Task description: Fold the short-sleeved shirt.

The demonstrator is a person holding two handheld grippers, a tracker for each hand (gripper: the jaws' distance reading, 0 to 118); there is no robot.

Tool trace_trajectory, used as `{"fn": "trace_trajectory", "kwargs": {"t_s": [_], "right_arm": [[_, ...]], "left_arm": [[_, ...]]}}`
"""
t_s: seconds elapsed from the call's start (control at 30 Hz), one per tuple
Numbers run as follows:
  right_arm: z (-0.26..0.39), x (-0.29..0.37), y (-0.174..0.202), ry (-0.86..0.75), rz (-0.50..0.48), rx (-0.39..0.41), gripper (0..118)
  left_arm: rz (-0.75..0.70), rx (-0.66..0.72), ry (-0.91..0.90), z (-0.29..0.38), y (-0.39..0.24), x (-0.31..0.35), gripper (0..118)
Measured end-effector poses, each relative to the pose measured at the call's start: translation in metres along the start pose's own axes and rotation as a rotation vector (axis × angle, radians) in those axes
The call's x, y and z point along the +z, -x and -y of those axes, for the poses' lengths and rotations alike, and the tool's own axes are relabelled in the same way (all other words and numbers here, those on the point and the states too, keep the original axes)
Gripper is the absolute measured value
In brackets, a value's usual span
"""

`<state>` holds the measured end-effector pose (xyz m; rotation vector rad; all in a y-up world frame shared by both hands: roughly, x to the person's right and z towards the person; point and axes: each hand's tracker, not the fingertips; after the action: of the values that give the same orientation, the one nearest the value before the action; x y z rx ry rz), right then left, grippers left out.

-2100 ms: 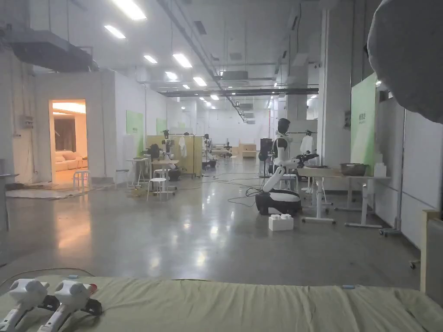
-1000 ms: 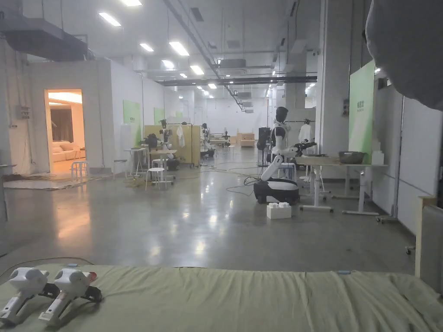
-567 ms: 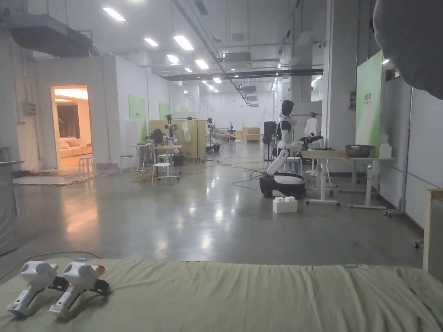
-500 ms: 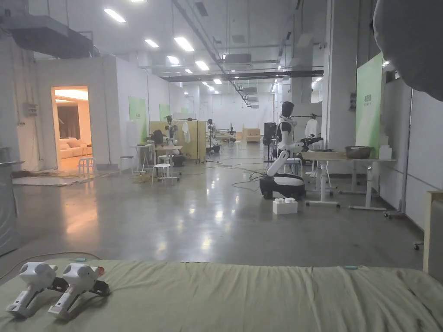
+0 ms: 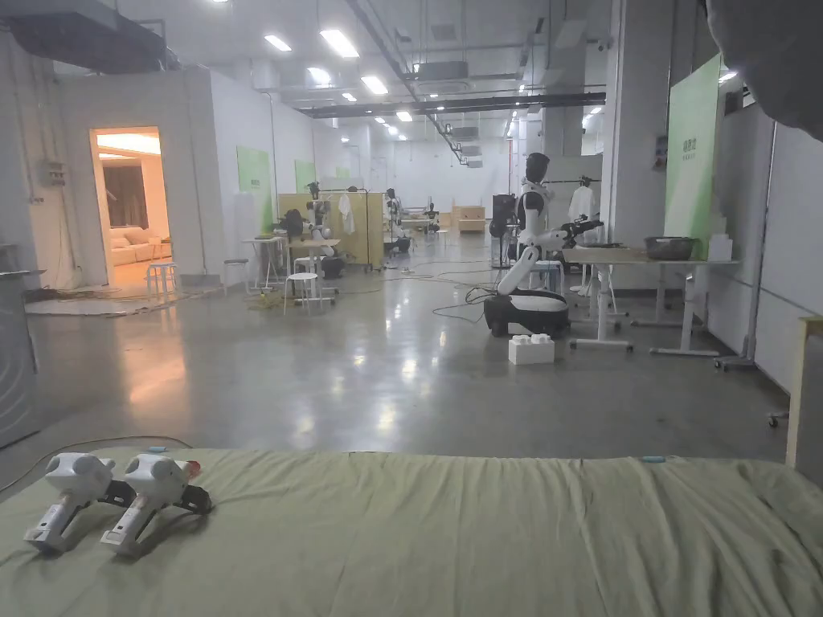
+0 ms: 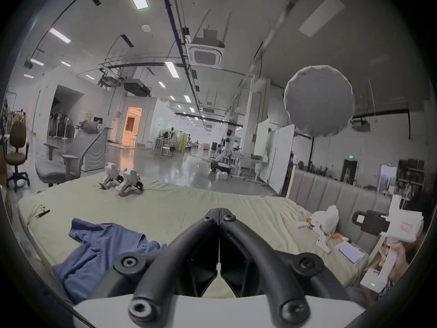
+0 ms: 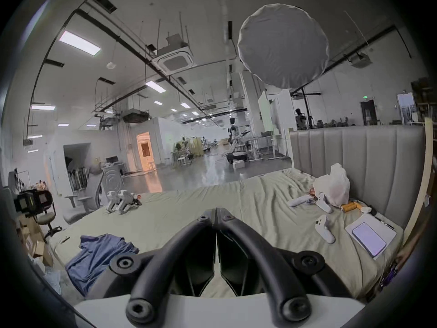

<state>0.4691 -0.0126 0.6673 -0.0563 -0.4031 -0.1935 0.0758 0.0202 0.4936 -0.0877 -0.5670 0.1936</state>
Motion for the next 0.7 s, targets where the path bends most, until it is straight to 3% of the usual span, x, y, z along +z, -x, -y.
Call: {"fn": "trace_trajectory", "kwargs": {"t_s": [0.13,0.4,0.47,0.53,0.57,0.63,0.7], "right_arm": [[-0.002,0.0,0.003,0.005,0.048,0.033,0],[-0.006,0.003,-0.001,0.017,0.019,0.017,0],[-0.003,0.004,0.001,0.03,0.01,0.035,0],[0.002,0.005,0.001,0.044,0.001,0.046,0],[0.005,0.004,0.002,0.057,0.0,0.049,0],[0.013,-0.001,0.001,0.102,0.01,0.047,0],[0.022,-0.007,0.0,0.138,0.007,0.032,0]], "left_arm": [[0.0,-0.044,0.009,0.001,-0.005,0.0,0],[-0.019,-0.124,0.039,-0.002,-0.001,0.001,0],[-0.038,-0.111,0.072,-0.003,0.012,0.001,17],[-0.094,-0.112,0.139,-0.002,0.027,-0.001,45],[-0.103,-0.132,0.178,-0.002,0.036,-0.003,53],[-0.122,-0.165,0.235,0.005,0.056,-0.008,65],[-0.167,-0.135,0.308,0.015,0.08,-0.019,67]]}}
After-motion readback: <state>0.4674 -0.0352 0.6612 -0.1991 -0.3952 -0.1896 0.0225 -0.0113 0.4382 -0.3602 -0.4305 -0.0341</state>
